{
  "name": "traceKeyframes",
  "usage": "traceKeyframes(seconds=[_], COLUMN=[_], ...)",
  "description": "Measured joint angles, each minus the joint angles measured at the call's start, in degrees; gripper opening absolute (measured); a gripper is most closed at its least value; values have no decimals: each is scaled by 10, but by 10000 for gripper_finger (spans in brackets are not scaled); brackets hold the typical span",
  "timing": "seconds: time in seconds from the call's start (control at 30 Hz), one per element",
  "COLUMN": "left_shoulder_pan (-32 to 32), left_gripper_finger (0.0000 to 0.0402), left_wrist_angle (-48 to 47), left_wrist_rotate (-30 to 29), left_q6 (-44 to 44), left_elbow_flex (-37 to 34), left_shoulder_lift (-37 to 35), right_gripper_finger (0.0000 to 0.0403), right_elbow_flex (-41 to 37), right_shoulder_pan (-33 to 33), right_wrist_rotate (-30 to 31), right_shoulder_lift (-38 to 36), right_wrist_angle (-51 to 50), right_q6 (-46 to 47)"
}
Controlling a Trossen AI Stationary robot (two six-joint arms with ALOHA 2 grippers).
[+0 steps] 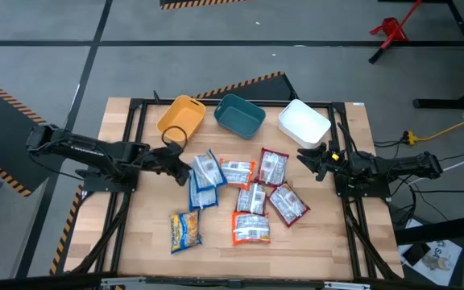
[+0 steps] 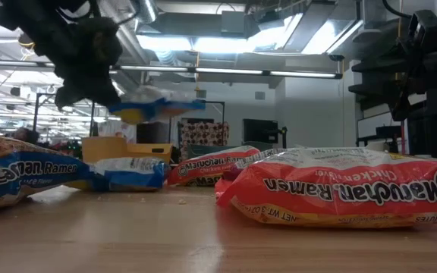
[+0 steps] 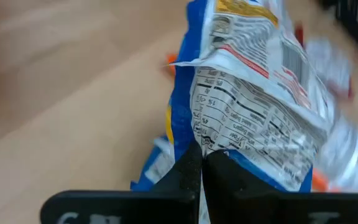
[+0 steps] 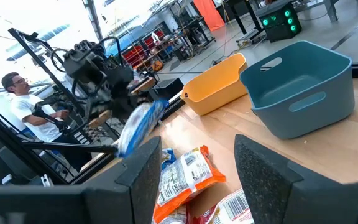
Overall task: Sort Maruchan noodles
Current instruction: Put the blue noodle pack into the yellow bin
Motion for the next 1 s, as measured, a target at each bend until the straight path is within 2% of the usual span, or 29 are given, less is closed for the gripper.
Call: traceKeyframes(seconds=[0.33,0.6,0.83,1.0], left_shoulder_pan=[73,157,236,262], left_gripper_finger=[0,0,0,0], left_wrist_angle=[0,-12,-111,-112], left_wrist_rotate=[-108,-201,-209,-200], left_q6=[-78,-139,-226,-241], left_elbow_flex=[0,1,1,1], left_shoulder_lift=[-71,-76,-72,-72], right_gripper_finger=[191,191,191,191], right_elbow_flex=[0,0,0,0], right_shoulder_pan=[0,0,0,0], right_wrist_rotate=[0,0,0,0], right_shoulder_lift=[0,0,0,0], right_wrist_angle=[0,0,0,0], right_q6=[0,0,-1,-13])
